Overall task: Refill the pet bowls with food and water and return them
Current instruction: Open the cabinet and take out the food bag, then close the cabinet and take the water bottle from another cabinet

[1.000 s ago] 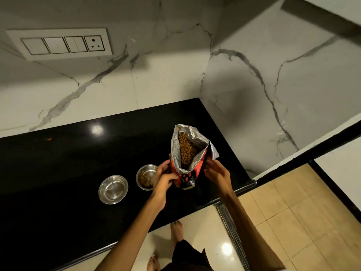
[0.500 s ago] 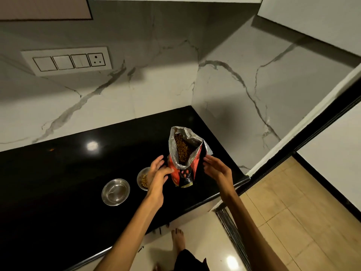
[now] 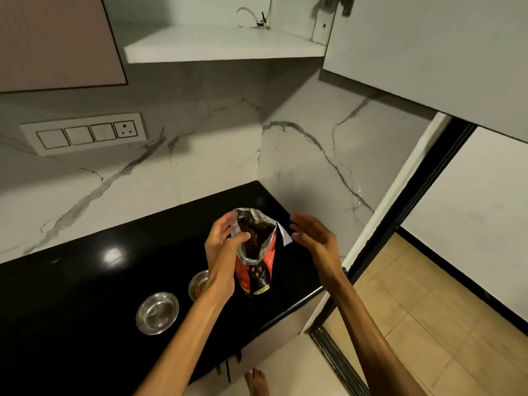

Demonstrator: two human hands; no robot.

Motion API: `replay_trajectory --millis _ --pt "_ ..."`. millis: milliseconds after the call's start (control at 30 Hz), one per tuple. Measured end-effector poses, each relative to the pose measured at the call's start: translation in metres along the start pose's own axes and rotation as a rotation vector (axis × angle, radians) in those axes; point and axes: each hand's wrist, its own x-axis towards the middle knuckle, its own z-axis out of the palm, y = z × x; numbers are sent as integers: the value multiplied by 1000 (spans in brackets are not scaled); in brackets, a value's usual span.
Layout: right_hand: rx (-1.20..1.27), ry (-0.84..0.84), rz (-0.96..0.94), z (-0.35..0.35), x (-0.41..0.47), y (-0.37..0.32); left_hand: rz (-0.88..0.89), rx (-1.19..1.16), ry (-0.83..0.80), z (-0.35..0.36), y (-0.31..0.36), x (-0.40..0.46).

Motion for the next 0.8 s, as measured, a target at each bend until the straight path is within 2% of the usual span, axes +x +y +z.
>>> replay_trajectory --millis 267,633,800 --pt "-33 94 -171 -22 1 -56 170 64 -209 53 52 -8" --pt "-74 268 -326 -56 -22 -122 290 94 -435 119 100 -37" --pt "-159 394 -407 -75 -36 -153 376 101 -528 146 117 -50"
